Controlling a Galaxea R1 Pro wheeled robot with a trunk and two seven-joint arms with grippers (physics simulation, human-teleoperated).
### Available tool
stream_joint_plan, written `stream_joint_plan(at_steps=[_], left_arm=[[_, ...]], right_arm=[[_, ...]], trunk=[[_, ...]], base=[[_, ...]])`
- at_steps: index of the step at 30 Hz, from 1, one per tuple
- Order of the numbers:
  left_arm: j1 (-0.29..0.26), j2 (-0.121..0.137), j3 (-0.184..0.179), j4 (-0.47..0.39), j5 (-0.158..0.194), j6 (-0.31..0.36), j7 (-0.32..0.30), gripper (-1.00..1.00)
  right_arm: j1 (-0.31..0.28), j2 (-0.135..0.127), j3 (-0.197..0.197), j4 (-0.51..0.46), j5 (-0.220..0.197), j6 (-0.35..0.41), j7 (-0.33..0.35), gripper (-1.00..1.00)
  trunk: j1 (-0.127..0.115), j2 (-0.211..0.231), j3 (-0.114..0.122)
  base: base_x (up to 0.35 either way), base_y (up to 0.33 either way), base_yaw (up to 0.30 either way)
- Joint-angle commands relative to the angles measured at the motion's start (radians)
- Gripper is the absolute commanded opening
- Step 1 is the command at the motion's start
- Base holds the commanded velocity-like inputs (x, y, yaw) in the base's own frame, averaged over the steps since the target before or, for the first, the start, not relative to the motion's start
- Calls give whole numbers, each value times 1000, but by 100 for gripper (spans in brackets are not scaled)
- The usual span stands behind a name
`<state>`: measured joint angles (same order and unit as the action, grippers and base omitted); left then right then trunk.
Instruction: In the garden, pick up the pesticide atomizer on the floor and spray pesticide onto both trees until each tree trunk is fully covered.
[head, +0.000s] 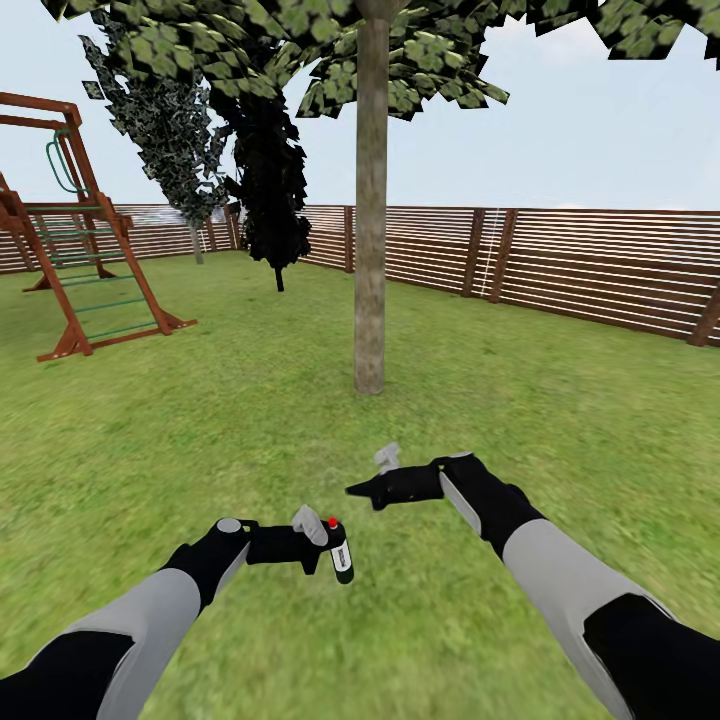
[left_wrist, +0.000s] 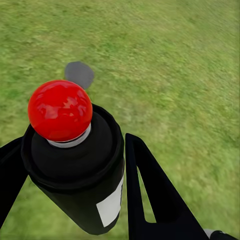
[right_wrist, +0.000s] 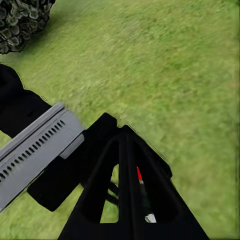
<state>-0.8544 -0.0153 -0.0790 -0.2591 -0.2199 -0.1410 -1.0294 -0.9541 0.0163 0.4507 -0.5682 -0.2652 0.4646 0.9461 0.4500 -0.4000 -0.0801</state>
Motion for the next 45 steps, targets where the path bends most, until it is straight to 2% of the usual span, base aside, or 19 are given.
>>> stream_joint_plan(at_steps=[1,7,20,33,37,45], left_arm=[[0,0,1,0,1,0,0,-100],[0,0,1,0,1,0,0,-100],[0,-1,1,0,1,0,0,-100],[0,-2,0,-2,1,-2,0,-100],[0,-13,0,-2,1,-2,0,-100],[0,-15,0,-2,1,-2,0,-100]], right_arm=[[0,0,0,0,0,-1,-19,-100],[0,4,1,1,-2,-1,-32,-100],[0,36,1,1,-2,1,-38,-100],[0,40,3,29,-2,-4,-38,-100],[0,41,3,44,-2,-6,-38,-100],[1,42,3,47,-2,-6,-38,-100]], trunk=[[0,0,0],[0,0,0],[0,0,0],[0,0,0],[0,0,0],[0,0,0]], base=[[0,0,0],[0,0,0],[0,0,0],[0,0,0],[0,0,0],[0,0,0]])
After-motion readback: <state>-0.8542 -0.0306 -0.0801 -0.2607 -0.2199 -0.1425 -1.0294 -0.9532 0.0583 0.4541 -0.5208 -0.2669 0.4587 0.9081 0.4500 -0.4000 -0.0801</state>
